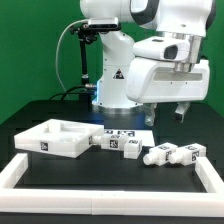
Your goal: Assemble one leg
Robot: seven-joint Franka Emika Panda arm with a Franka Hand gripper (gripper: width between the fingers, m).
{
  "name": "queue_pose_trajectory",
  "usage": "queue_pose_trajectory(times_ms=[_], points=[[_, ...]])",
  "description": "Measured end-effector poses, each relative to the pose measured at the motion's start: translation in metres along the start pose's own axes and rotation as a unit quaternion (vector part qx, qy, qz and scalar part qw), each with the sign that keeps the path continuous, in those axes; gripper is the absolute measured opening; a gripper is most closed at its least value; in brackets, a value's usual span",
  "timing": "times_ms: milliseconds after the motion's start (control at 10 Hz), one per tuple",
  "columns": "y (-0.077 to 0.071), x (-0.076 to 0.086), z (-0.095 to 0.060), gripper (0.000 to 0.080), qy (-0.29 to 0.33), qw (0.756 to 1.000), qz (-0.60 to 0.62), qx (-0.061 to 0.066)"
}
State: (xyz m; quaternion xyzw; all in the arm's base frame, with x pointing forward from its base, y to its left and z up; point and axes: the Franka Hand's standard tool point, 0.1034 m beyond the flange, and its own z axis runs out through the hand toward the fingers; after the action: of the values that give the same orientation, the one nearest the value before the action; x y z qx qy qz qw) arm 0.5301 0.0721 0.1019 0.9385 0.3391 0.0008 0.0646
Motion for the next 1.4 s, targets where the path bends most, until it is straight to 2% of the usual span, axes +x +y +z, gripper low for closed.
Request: queue_pose_trajectory(times_ms=[100,200,600,800,900,1000,1100,1400], points=[[-0.002,0.000,0.005,0.0649,-0.013,0.991,0.126,0.042],[0.004,0.006,0.005,0.0649,-0.007,0.991,0.124,0.048],[0.002,0.007,0.005,0.0649,-0.002,0.993,0.111,0.047],[0.008,-0.001,0.016,0.0649,-0.004,0.980,0.191,0.049],[0.006,-0.002,0.018,0.0649,-0.015,0.967,0.250,0.053],[0.006,-0.002,0.019,0.0649,-0.036,0.949,0.304,0.076],[0.013,0.001,0.019,0.0649,-0.031,0.944,0.318,0.083],[0.009,0.002,0.020,0.0649,-0.031,0.945,0.314,0.083]])
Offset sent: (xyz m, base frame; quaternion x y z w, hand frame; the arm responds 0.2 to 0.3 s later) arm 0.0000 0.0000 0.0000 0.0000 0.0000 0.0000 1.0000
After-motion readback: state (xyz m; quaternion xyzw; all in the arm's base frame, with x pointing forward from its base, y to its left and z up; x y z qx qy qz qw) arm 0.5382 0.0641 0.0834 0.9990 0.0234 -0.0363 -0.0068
